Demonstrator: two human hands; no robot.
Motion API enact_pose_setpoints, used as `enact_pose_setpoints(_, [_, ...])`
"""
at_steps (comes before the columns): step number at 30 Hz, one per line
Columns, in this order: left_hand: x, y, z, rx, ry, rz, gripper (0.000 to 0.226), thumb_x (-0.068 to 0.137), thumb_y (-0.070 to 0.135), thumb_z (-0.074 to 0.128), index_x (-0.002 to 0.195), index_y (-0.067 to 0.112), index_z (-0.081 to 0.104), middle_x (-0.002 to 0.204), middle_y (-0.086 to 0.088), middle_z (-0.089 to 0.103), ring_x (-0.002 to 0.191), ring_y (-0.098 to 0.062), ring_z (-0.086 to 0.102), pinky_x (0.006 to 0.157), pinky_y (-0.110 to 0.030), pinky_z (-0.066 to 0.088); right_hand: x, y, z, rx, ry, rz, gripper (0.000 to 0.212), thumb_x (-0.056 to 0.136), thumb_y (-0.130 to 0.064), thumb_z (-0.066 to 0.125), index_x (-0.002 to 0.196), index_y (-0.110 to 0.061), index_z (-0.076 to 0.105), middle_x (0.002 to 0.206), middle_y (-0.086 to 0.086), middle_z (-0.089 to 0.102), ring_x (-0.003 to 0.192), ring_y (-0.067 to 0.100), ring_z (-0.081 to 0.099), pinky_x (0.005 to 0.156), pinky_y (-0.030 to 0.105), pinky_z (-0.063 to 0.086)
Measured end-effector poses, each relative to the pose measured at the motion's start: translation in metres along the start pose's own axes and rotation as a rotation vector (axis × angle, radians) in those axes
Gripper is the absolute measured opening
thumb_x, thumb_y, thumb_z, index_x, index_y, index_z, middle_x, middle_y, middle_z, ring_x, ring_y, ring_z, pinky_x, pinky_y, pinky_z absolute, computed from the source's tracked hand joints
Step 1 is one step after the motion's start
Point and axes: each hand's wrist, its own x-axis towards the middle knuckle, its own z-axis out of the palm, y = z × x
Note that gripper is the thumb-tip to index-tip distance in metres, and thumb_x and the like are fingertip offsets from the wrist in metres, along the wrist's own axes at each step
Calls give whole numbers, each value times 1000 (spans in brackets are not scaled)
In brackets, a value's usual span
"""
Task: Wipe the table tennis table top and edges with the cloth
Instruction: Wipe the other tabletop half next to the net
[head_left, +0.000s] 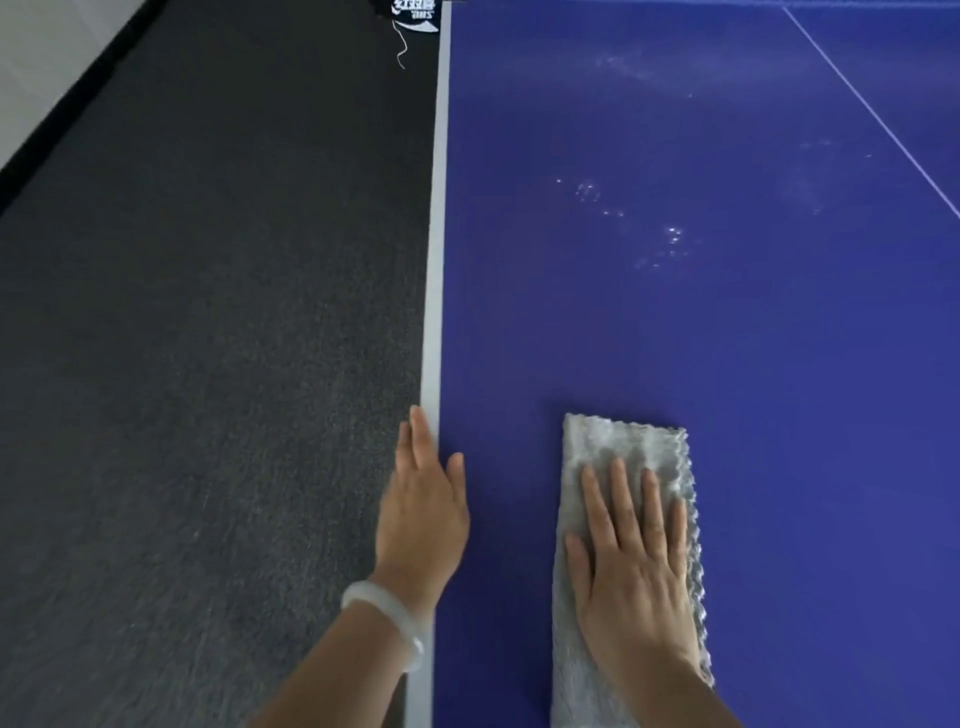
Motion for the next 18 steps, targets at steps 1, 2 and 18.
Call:
enact_pose_setpoints(1, [5,-2,0,-70,-24,-2,66,104,40,25,157,22,-9,163,-9,17,142,-28,37,110,-37,39,9,-13,8,-40,-2,60,64,99,-52,3,159,-31,-4,167,-5,-9,153,21,-19,125,48,-5])
enact_pose_setpoints(2, [8,-5,1,-138,-27,2,64,104,41,23,157,27,-9,162,-5,21,139,-26,42,107,-33,40,21,-23,14,-64,7,101,64,98,-53,-1,158,-33,-10,166,-5,-14,152,21,-23,124,49,-8])
enact_pose_setpoints(18, [13,-14,5,-643,-80,-124,52,106,39,27,155,23,26,154,-3,40,139,-20,41,105,-17,28,-49,-78,39,-126,131,108,64,104,-46,16,157,-13,30,163,9,27,152,32,19,119,55,20])
